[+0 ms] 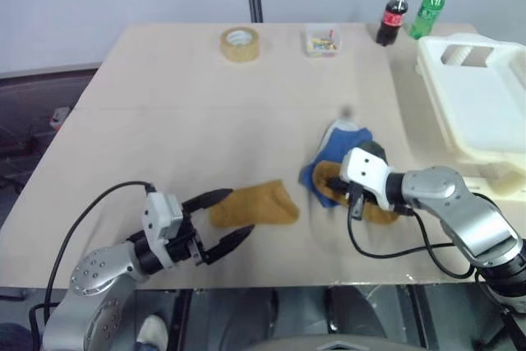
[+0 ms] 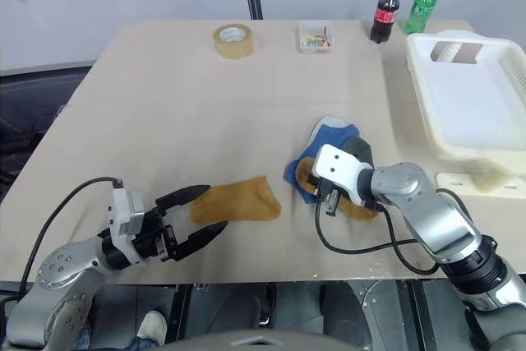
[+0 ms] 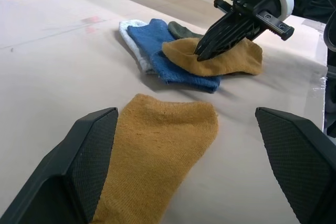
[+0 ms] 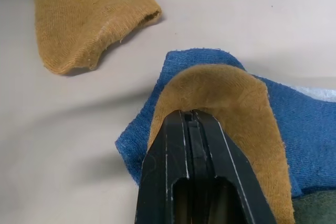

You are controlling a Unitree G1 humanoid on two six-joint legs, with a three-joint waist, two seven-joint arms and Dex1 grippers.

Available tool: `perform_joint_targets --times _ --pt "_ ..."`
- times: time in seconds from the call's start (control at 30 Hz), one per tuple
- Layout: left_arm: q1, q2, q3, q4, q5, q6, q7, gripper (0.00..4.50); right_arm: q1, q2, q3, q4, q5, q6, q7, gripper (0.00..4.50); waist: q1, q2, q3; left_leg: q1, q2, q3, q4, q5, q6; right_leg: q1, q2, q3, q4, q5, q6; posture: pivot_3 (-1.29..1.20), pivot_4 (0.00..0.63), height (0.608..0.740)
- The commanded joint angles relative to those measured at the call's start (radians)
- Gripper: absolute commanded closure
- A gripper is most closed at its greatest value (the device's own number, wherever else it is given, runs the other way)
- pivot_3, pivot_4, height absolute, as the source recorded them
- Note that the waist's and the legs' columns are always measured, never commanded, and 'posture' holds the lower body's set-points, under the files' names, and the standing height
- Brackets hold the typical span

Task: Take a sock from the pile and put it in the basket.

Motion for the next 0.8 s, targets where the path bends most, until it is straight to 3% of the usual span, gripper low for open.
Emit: perform_joint_targets --times 0.03,0.43,0.8 --pt "-0.001 0.001 0.011 -0.019 -0.013 -0.011 0.001 0.00 -0.065 0.028 -0.037 -0.024 0.023 0.002 0.004 4.44 0.000 0.000 0.000 0.000 0.000 0.000 0.000 0.000 0.000 0.000 0.000 0.000 0.000 0.000 0.000 0.00 0.150 0.738" --pt "0.000 -0.006 0.036 -0.005 0.000 -0.035 0.016 0.00 -0.438 0.366 0.181 0.542 -0.147 -0.376 0.061 4.44 -0.015 0.000 0.000 0.001 0.000 0.000 0.000 0.000 0.000 -0.001 0.004 0.001 0.001 0.000 0.000 0.00 0.150 0.738" --pt "0.065 -0.052 0.202 0.000 -0.031 -0.075 0.096 0.00 -0.821 0.832 0.188 1.403 -0.280 -0.846 0.012 4.44 -0.026 0.000 0.001 0.002 0.001 0.000 -0.005 0.005 -0.008 -0.005 0.006 0.002 0.003 0.000 -0.001 0.00 0.150 0.738"
